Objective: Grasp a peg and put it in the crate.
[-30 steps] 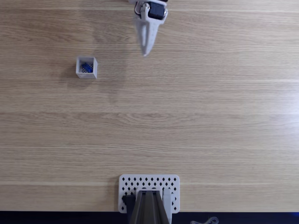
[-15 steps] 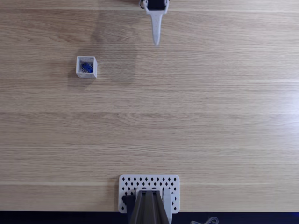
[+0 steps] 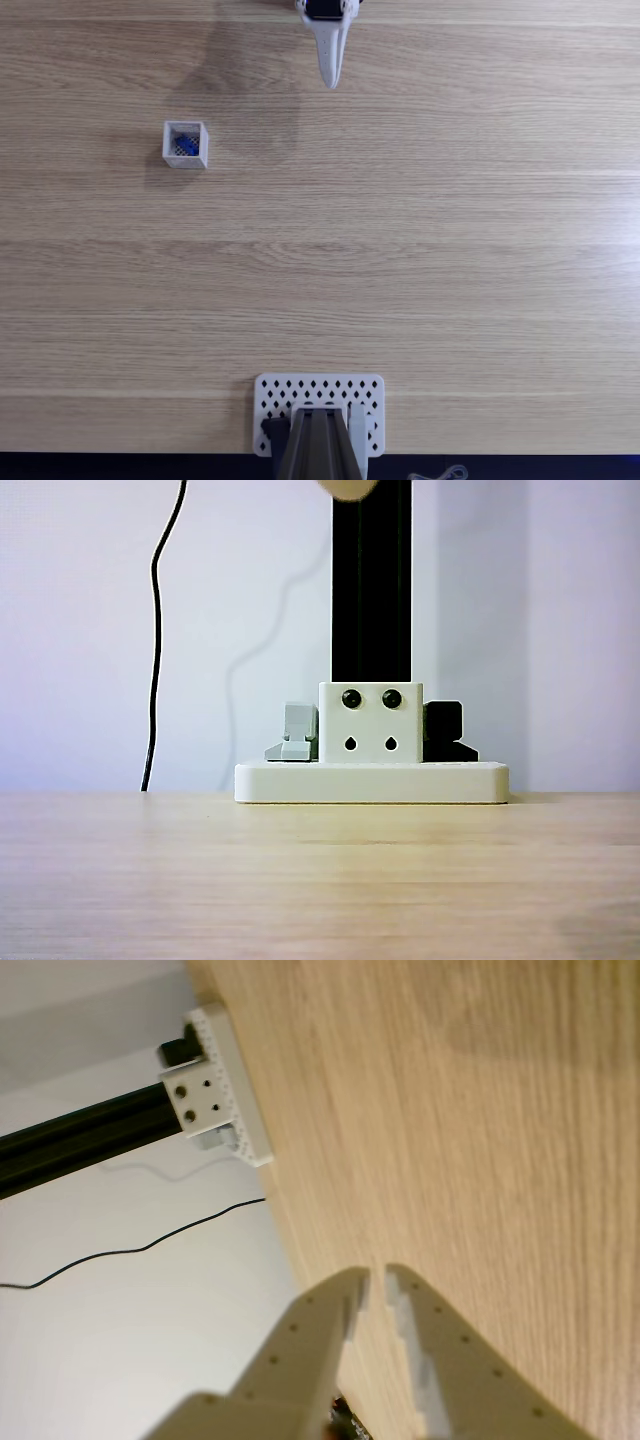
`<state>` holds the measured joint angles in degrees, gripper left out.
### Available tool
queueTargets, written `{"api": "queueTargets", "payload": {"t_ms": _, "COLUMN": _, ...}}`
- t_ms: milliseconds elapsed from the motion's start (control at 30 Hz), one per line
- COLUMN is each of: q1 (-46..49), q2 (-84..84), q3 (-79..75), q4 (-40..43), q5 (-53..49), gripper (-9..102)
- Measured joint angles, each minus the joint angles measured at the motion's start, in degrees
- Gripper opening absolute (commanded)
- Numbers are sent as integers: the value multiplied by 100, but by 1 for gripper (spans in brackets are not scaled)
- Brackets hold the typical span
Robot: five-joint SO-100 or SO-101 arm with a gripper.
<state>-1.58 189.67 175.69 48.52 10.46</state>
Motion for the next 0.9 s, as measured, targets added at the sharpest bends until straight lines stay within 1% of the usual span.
{"api": "queueTargets", "payload": {"t_ms": 267, "q1": 0, "q2": 0, "q3": 0, "q4": 316, "q5": -308, "gripper": -1}}
{"api": "queueTargets", "payload": {"t_ms": 900, "q1": 0, "q2": 0, "q3": 0, "q4": 369, "q5": -325, "gripper": 0}}
